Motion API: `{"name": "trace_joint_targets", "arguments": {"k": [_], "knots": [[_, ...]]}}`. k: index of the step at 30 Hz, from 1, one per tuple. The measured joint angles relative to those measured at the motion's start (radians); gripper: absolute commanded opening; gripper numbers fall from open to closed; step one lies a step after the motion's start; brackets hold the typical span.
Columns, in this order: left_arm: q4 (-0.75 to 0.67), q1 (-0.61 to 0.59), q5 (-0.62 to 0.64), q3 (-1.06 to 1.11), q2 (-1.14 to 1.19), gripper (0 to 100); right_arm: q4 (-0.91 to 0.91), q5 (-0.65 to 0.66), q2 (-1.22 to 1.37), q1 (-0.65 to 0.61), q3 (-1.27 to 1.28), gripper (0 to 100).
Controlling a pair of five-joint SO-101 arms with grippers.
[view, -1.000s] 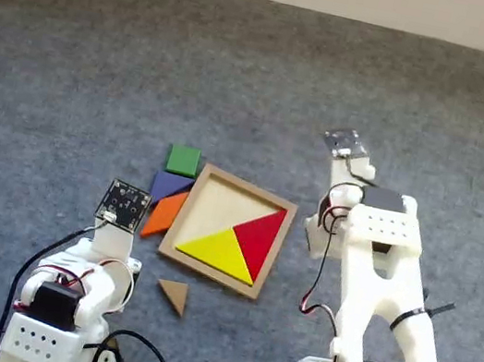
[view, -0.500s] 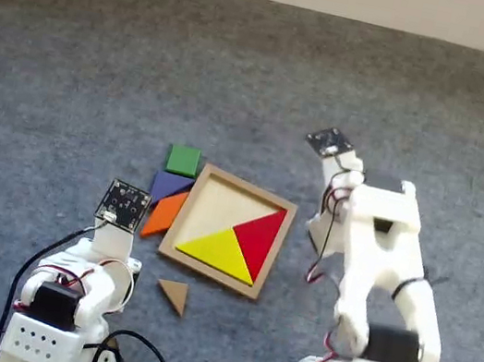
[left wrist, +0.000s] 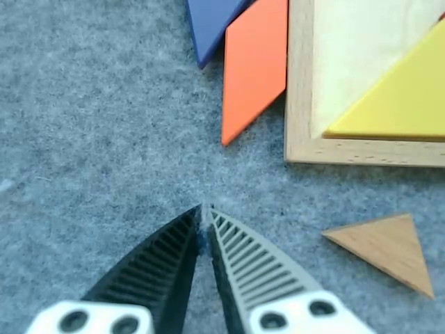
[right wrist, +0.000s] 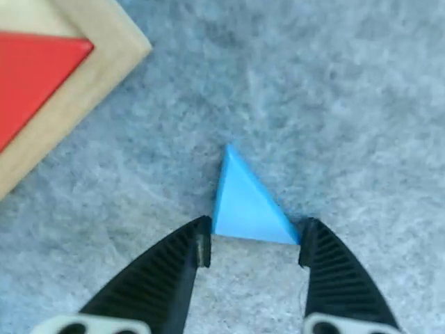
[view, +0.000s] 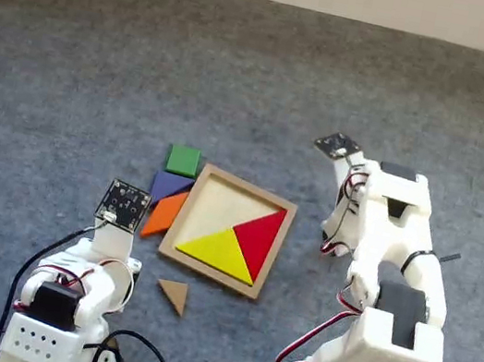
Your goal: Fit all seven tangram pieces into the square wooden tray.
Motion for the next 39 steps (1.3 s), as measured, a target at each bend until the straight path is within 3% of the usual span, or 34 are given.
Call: {"name": "trace_joint_targets", "arguments": {"k": [5,20,25,32,39], "knots": [[0.0,0.0,0.0,0.0,0.0,0,0.0,0.0,0.017,0.0,-0.018,10.5],[0.0,0.0,0.0,0.0,0.0,0,0.005,-0.011,0.018,-0.021,-0.018,10.8],[0.0,0.0,0.0,0.0,0.0,0,0.014,-0.227,0.02,-0.048,-0.08,20.3],[0.0,0.0,0.0,0.0,0.0,0,0.127,-0.684,0.02,-0.169,-0.272,24.5],[0.0,0.0,0.0,0.0,0.0,0,0.109,-0.893,0.025,-0.325,-0.362,24.5]]}}
